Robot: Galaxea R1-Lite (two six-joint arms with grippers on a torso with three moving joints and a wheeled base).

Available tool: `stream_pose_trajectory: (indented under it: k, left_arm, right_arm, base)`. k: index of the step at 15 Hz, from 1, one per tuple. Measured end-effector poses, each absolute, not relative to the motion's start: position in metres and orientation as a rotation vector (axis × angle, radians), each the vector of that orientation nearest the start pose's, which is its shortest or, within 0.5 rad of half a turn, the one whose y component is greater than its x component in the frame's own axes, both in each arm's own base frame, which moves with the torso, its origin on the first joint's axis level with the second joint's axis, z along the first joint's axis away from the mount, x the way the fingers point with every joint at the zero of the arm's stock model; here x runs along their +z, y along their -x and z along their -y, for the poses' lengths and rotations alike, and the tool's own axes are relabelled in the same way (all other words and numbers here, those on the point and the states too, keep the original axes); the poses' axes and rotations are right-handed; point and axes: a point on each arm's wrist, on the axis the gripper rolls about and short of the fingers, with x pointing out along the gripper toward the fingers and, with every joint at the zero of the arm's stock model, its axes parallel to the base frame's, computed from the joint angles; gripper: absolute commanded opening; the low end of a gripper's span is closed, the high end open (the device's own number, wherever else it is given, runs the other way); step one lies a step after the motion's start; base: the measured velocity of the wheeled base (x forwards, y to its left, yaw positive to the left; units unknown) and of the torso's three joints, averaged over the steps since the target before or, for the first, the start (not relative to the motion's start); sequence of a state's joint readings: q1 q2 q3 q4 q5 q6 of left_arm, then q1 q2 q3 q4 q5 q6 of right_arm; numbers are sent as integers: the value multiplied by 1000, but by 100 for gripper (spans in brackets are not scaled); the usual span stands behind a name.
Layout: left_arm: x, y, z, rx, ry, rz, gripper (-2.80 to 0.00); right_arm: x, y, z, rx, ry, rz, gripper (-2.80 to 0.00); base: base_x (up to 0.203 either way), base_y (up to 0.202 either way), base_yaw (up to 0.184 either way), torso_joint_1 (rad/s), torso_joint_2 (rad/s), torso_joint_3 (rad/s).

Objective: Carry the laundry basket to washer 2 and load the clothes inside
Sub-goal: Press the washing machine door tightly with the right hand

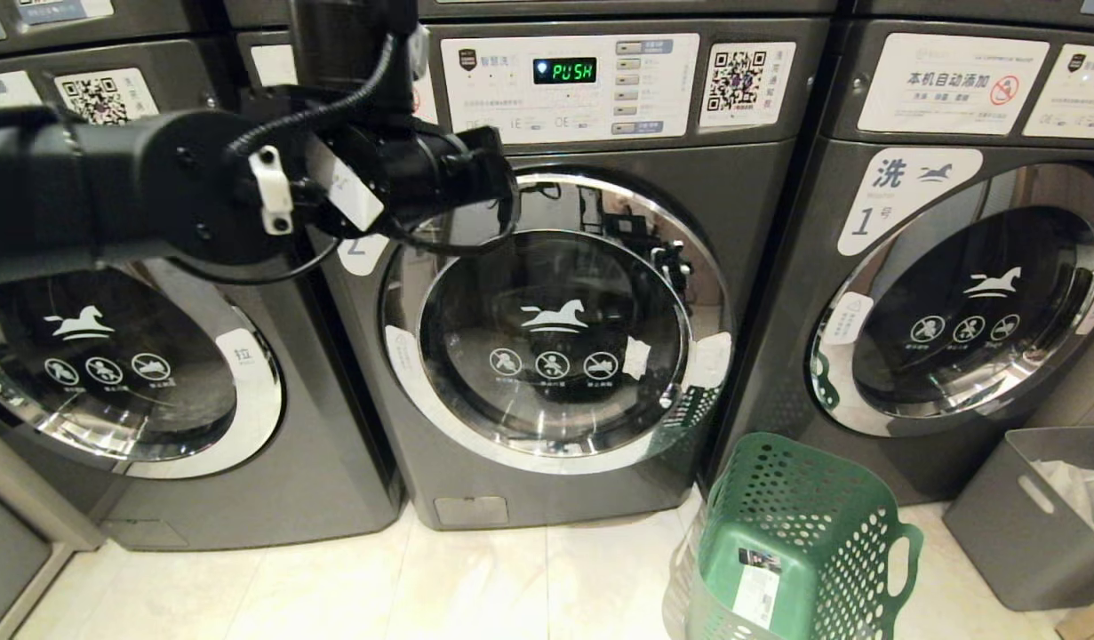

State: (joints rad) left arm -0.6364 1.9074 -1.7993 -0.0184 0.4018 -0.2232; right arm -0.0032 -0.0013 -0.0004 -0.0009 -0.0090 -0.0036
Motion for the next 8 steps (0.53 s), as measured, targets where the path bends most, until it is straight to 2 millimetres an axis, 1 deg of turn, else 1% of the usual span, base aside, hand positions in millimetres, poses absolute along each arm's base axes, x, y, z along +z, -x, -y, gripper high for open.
stream_pose_trajectory:
  k: [2,4,6,8]
  left_arm:
    - [320,-329,235,-265,192,-91,-280]
    - [301,-346,249,-310,172,-102,-280]
    - [287,-356,257,-321,159,-121,-280]
    - [278,-362,261,-321,158,-120,-280]
  right_arm:
    - [75,23,0,-12,9,2,-280]
    - [75,23,0,-11,13,2,-280]
    - [75,23,0,-11,13,1,-280]
    - [75,23,0,-9,12,1,-280]
  base:
    - [0,0,0,0,0,0]
    - [0,0,0,0,0,0]
    - [0,0,0,0,0,0]
    - [0,0,0,0,0,0]
